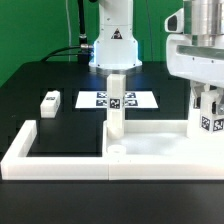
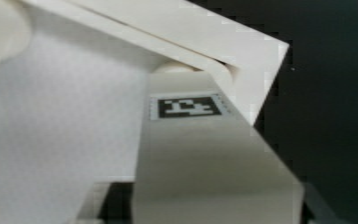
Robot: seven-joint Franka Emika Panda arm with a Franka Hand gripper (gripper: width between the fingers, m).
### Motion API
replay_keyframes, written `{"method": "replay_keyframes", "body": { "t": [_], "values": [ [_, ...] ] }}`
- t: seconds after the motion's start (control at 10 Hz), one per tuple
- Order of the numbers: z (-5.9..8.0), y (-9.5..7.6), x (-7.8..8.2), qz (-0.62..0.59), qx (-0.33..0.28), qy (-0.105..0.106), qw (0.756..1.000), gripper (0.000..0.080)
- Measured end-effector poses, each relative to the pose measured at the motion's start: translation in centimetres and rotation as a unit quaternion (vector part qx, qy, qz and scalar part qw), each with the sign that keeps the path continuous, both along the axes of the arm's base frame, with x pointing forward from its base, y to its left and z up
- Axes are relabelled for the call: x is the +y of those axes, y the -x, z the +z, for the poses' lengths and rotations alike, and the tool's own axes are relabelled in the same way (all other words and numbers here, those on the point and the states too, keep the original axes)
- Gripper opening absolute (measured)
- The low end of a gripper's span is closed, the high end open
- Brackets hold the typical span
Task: Assemble desk
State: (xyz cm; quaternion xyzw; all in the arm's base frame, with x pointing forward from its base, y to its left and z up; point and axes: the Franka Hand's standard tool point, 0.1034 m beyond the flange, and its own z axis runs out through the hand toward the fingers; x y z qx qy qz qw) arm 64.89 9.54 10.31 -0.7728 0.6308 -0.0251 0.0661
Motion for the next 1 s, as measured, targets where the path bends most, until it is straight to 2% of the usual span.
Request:
{"method": "replay_keyframes", "body": {
  "t": [0.3,0.6,0.7,0.8,0.9,1.0],
  "values": [
    [0.0,0.2,0.5,-0.153,0.025,-0.020,0.988,0.0294],
    [-0.1,0.2,0.3,-0.156,0.028,-0.018,0.987,0.0294],
    [-0.1,0.2,0.4,-0.155,0.028,-0.018,0.987,0.0517],
    [-0.1,0.2,0.5,-0.075,0.022,0.004,0.997,0.0517],
    [-0.1,0.1,0.9,0.015,0.007,0.023,1.000,0.0624],
    [-0.3,0.3,1.3,0.073,0.003,0.031,0.997,0.0642]
  ]
}}
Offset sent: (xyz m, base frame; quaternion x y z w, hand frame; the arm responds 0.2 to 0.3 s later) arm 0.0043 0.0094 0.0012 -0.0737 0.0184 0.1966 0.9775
